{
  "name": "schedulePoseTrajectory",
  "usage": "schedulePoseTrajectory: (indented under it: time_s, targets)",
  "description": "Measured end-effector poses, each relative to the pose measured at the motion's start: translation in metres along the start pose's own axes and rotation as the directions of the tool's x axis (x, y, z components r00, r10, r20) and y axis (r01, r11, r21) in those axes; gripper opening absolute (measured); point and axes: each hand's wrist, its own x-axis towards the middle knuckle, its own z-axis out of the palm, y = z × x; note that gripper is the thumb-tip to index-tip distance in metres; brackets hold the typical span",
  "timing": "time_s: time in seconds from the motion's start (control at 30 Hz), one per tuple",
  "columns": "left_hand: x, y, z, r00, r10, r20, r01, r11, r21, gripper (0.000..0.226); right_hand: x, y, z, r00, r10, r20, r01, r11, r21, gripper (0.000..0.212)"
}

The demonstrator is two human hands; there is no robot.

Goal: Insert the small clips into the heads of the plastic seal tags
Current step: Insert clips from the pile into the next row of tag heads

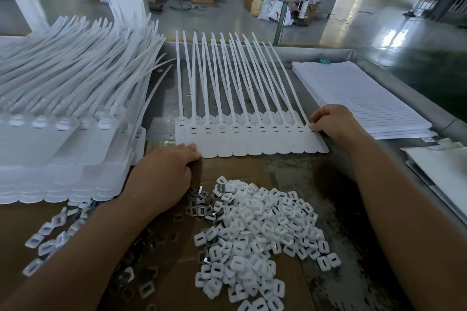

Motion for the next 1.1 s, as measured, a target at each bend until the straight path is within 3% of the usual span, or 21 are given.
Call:
schedulePoseTrajectory:
  time_s: [0.2, 0.43, 0.6, 0.7, 0.9, 1.1]
  targets:
    - [0.001, 0.002, 0.0, 1.0, -0.004, 0.002, 0.004, 1.0, 0.004, 0.046, 0.002, 0.0, 0.001, 1.0, 0.019, -0.016, -0.02, 1.0, -0.02, 0.021]
    - [0.0, 0.004, 0.0, 1.0, 0.001, 0.005, -0.001, 1.0, 0.011, 0.046, -0.012, 0.014, 0.0, 0.986, -0.119, -0.116, 0.109, 0.99, -0.088, 0.008]
    - [0.0, 0.002, 0.003, 0.999, 0.008, -0.048, -0.009, 1.0, -0.007, 0.042, -0.02, 0.021, -0.016, 0.997, -0.006, 0.077, 0.011, 0.998, -0.068, 0.044]
    - [-0.001, 0.004, 0.006, 0.988, -0.025, -0.151, 0.021, 0.999, -0.029, 0.033, -0.022, 0.024, -0.019, 0.994, -0.001, 0.107, 0.011, 0.996, -0.092, 0.052]
    - [0.0, 0.002, 0.01, 0.982, -0.057, -0.178, 0.049, 0.998, -0.049, 0.036, -0.021, 0.027, -0.017, 0.988, -0.023, 0.154, 0.033, 0.997, -0.065, 0.031]
    - [-0.001, 0.006, 0.001, 0.951, -0.199, -0.237, 0.109, 0.932, -0.347, 0.032, -0.021, 0.027, -0.018, 0.979, -0.062, 0.195, 0.078, 0.994, -0.074, 0.024]
